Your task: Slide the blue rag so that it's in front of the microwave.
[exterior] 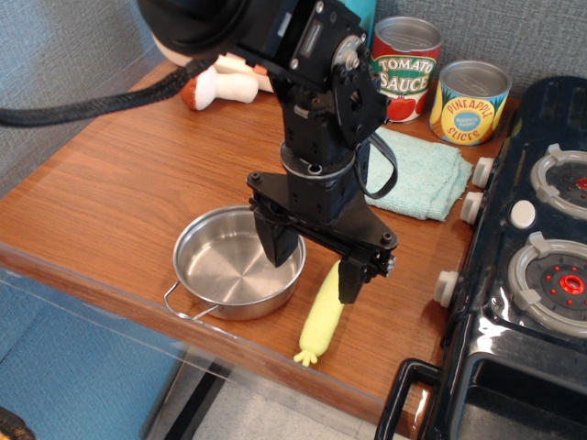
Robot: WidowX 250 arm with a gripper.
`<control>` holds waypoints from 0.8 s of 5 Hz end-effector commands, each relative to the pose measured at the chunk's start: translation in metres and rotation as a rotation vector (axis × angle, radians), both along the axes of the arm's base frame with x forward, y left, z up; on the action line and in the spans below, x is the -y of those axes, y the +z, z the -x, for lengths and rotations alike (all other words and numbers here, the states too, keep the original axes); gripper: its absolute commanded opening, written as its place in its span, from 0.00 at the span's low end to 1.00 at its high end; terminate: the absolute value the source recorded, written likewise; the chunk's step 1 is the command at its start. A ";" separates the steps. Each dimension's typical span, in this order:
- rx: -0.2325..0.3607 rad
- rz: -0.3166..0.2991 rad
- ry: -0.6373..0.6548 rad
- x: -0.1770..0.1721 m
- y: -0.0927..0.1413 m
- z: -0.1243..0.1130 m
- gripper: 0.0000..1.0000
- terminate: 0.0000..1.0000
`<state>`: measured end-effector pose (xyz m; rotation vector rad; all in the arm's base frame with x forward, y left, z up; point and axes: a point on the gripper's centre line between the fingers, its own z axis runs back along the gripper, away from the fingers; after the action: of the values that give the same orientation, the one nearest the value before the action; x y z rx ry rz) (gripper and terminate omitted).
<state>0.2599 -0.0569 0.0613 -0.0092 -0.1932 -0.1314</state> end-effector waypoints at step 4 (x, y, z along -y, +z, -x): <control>0.018 0.024 0.134 -0.012 0.011 -0.095 1.00 0.00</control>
<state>0.3513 -0.0477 0.0568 -0.0160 -0.1620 0.0085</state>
